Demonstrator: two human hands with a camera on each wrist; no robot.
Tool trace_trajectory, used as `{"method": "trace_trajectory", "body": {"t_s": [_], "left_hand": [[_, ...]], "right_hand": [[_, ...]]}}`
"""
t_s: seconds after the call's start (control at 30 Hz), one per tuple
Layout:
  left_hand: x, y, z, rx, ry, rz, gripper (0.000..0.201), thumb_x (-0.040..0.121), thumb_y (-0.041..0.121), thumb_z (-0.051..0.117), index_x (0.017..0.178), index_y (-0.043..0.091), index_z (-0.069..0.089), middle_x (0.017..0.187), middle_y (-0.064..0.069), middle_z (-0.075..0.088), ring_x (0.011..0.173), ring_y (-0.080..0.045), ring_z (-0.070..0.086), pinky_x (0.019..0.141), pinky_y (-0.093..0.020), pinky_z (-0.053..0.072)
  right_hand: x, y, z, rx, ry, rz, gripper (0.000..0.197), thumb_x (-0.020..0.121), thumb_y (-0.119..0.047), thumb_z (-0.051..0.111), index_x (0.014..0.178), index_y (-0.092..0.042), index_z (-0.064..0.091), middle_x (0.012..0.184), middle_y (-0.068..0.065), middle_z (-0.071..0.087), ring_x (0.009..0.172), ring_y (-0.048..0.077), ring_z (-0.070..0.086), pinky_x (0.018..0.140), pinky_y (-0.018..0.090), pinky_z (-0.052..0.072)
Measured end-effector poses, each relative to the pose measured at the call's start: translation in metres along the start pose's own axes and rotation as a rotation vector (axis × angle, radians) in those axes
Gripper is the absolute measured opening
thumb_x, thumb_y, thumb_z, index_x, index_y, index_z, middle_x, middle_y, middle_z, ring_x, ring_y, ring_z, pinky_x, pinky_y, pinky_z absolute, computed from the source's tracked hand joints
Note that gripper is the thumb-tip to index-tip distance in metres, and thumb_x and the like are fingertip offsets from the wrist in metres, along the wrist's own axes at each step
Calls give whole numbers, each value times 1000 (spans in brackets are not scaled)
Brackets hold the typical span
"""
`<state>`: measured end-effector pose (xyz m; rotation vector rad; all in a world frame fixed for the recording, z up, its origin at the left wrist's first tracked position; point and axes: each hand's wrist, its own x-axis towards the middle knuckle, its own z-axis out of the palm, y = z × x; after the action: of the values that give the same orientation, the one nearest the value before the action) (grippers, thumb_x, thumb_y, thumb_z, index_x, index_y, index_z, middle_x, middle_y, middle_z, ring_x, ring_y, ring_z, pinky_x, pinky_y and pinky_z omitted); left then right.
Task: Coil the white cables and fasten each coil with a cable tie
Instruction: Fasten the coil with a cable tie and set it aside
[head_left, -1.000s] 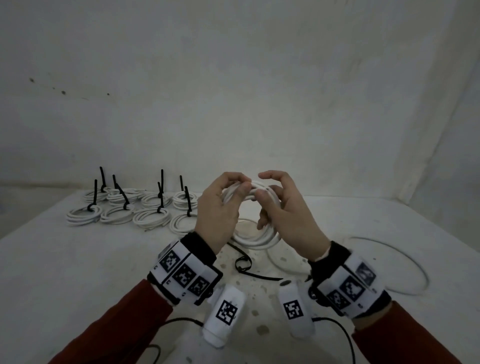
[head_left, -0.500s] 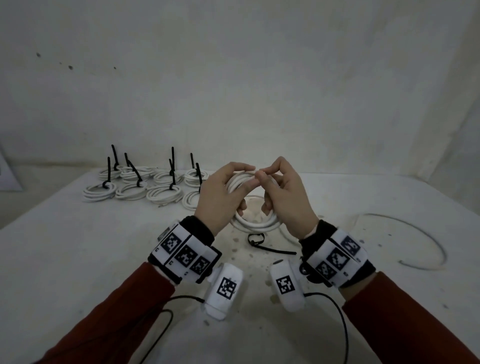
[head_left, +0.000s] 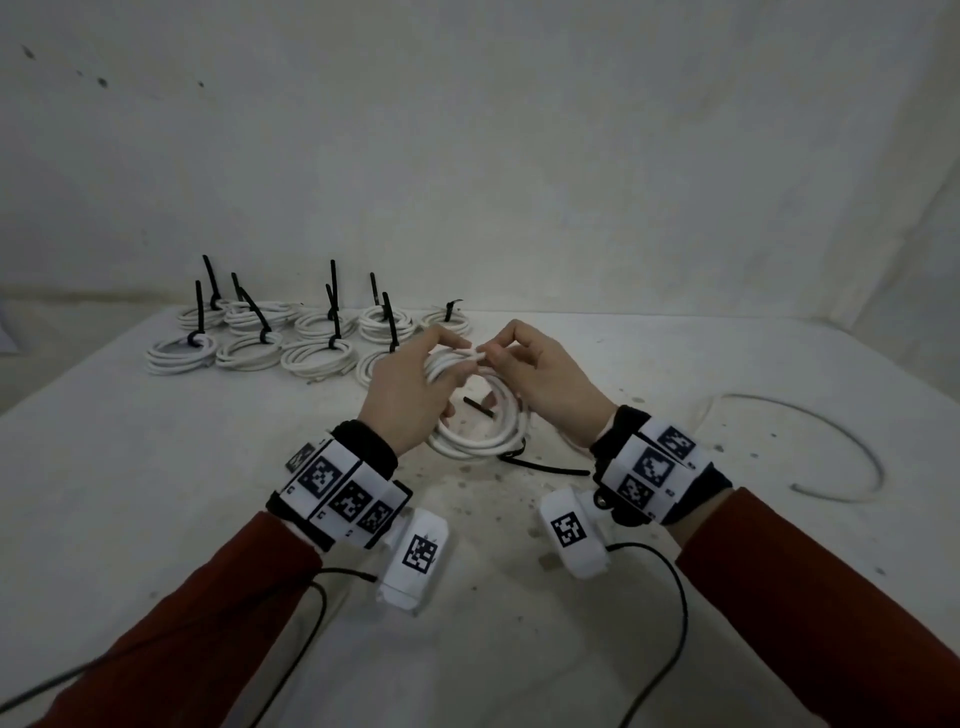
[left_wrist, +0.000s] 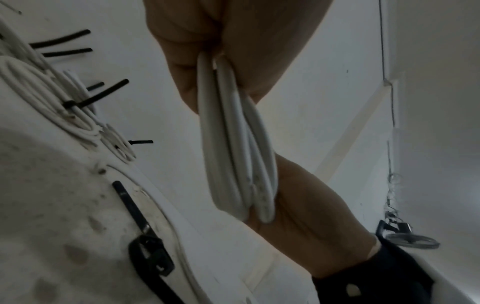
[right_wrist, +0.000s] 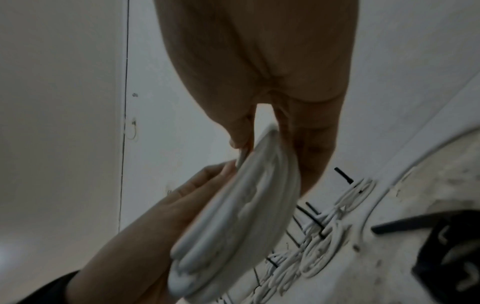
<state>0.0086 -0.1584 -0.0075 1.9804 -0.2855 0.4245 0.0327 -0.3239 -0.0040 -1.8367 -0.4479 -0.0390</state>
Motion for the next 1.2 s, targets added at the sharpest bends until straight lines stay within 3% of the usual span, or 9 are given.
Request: {"method": "trace_trajectory", "body": {"t_s": [0.1, 0.23, 0.37, 0.47, 0.67, 0.8, 0.93, 1.1, 1.2], "left_hand": [[7, -17, -12, -5, 88, -69, 10, 88, 24, 65, 95, 18, 61, 76, -7, 68, 41, -5, 54, 43, -20, 44], [14, -37, -24, -56, 200, -138, 6, 89, 22, 63, 88, 19, 59, 82, -11, 69, 40, -5, 49, 44, -22, 44], [17, -41, -24, -85, 241, -145, 12, 89, 22, 64, 81, 27, 57, 81, -7, 69, 39, -6, 48, 39, -18, 41], [18, -39, -24, -125, 257, -154, 14, 88, 23, 65, 79, 29, 56, 80, -3, 69, 40, -8, 48, 39, -20, 41], [24, -37, -34, -176, 306, -136, 9, 89, 20, 64, 83, 25, 58, 85, -2, 68, 42, -14, 47, 41, -21, 41], [34, -29, -36, -180, 296, -102, 10, 89, 22, 63, 82, 27, 58, 81, -4, 70, 44, -13, 48, 48, -27, 42], [49, -14, -31, -159, 297, -37, 9, 89, 26, 63, 81, 29, 60, 71, 6, 65, 49, -10, 50, 53, -33, 43], [63, 5, -22, -64, 391, 88, 7, 90, 21, 63, 91, 14, 62, 81, -14, 67, 59, -17, 56, 46, -10, 40], [66, 9, -15, -37, 407, 125, 9, 90, 24, 63, 91, 16, 61, 81, -12, 67, 59, -18, 57, 47, -17, 44]], "right_hand": [[7, 8, -10, -328, 16, 103, 21, 96, -34, 54, 95, -15, 64, 94, 3, 67, 78, 20, 65, 68, 35, 54], [6, 12, -11, -813, -322, 172, 32, 85, -37, 69, 93, -6, 72, 93, 4, 71, 86, 20, 63, 74, 31, 49], [10, 13, 7, -986, -511, 218, 40, 80, -39, 75, 85, 1, 72, 90, 12, 73, 83, 27, 67, 66, 32, 50], [15, 14, 15, -1025, -530, 202, 35, 80, -33, 76, 87, 2, 72, 90, 12, 73, 84, 27, 67, 72, 34, 54], [15, -14, -19, -677, -322, 203, 17, 76, -18, 81, 79, -2, 75, 65, 7, 72, 52, 11, 65, 60, 21, 57], [9, -44, -58, -385, -137, 109, 9, 76, -8, 78, 81, -2, 74, 69, 13, 73, 61, 16, 70, 66, 26, 59], [-9, -81, -79, -131, -42, -3, 8, 78, -3, 73, 85, 0, 72, 75, 17, 73, 64, 19, 70, 65, 24, 58], [-19, -102, -80, -98, 20, -115, 6, 77, -6, 72, 78, 0, 73, 67, 17, 71, 56, 18, 68, 60, 23, 57], [-19, -98, -75, -119, 8, -109, 4, 77, -7, 73, 76, -3, 74, 64, 17, 70, 56, 18, 68, 60, 24, 57]]}}
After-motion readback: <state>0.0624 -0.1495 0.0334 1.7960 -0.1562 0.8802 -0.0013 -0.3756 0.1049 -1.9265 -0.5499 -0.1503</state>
